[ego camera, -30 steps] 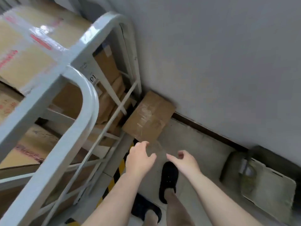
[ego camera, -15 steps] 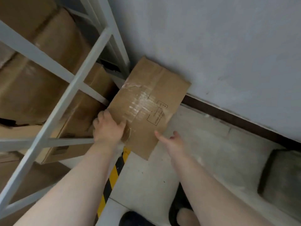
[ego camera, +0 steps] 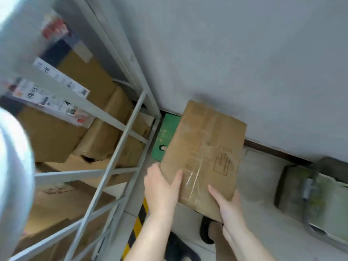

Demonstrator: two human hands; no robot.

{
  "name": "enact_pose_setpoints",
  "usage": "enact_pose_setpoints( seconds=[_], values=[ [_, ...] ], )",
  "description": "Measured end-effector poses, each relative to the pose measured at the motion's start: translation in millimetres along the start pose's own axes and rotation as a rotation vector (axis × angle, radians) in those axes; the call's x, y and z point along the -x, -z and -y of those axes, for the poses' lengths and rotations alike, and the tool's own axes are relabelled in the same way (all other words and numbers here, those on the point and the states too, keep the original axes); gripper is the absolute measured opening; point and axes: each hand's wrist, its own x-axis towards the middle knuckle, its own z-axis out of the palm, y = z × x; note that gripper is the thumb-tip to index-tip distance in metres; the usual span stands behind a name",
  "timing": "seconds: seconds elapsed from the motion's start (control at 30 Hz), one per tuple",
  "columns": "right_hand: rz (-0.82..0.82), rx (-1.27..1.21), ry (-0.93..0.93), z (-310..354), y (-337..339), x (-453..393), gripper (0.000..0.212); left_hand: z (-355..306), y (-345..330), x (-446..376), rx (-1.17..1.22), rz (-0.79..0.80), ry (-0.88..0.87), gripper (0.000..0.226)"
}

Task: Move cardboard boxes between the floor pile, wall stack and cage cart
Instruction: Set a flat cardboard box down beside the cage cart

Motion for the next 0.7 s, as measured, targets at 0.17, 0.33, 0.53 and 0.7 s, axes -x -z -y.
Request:
enact_pose_setpoints(
  seconds=[0.17,0.33,0.53,0.7],
  values=[
    [0.071,0.089,0.155,69.9,50.6,145.4,0.079,-55.3,94.6,123.1,-0.019,-0.026,0.001,0.057],
    [0.122,0.104,0.350,108.9,73.1,240.9,0.065,-76.7,171.2,203.6,0.122,-0.101,-0.088,0.055],
    [0.098,-0.004,0.535,128.2,81.2,318.6,0.058,-86.5,237.7,252.2,0.217,-0.168,-0.339,0.053],
    [0.234,0.011,0.684,158.9,52.5,375.5,0.060,-88.5,297.9,268.0,0.388,-0.300,-0.379,0.052]
  ],
)
